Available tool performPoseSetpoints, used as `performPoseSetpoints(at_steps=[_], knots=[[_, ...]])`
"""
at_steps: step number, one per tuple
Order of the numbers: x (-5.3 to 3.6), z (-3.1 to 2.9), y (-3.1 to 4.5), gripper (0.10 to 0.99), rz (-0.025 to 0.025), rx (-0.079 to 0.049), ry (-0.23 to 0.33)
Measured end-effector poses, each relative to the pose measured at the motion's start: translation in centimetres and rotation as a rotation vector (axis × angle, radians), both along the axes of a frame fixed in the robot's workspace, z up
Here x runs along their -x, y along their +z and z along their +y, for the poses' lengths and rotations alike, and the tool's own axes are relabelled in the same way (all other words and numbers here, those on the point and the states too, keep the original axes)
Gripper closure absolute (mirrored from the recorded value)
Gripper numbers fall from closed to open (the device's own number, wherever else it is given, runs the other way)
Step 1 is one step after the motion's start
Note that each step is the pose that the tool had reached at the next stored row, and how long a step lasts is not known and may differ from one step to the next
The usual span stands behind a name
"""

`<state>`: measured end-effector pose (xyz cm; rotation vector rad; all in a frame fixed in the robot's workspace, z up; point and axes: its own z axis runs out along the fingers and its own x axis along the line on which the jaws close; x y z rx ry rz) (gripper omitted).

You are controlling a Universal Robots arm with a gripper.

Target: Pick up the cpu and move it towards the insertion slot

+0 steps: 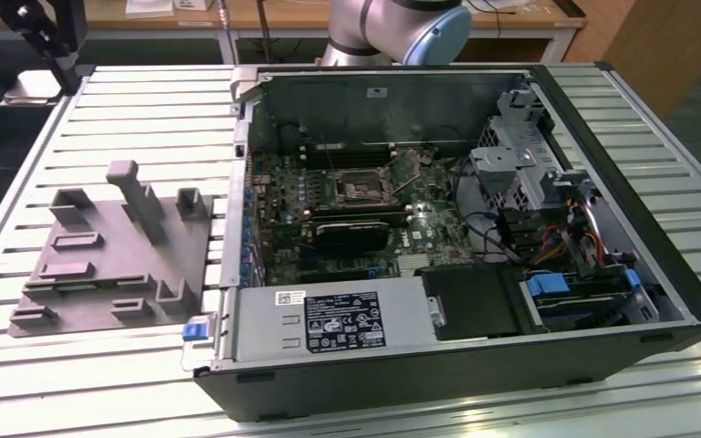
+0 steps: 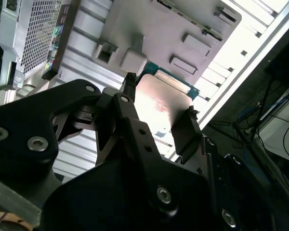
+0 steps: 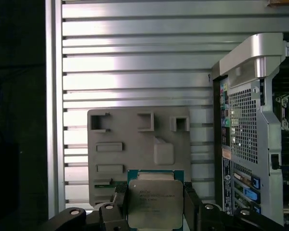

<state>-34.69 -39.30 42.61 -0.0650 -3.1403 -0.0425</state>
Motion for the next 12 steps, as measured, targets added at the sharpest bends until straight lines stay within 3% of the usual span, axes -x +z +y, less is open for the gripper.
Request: performPoseSetpoints(at_steps=[12], knots=[[-2.36,0.11,-0.01,0.541,-0.0001,0.0,0.0]])
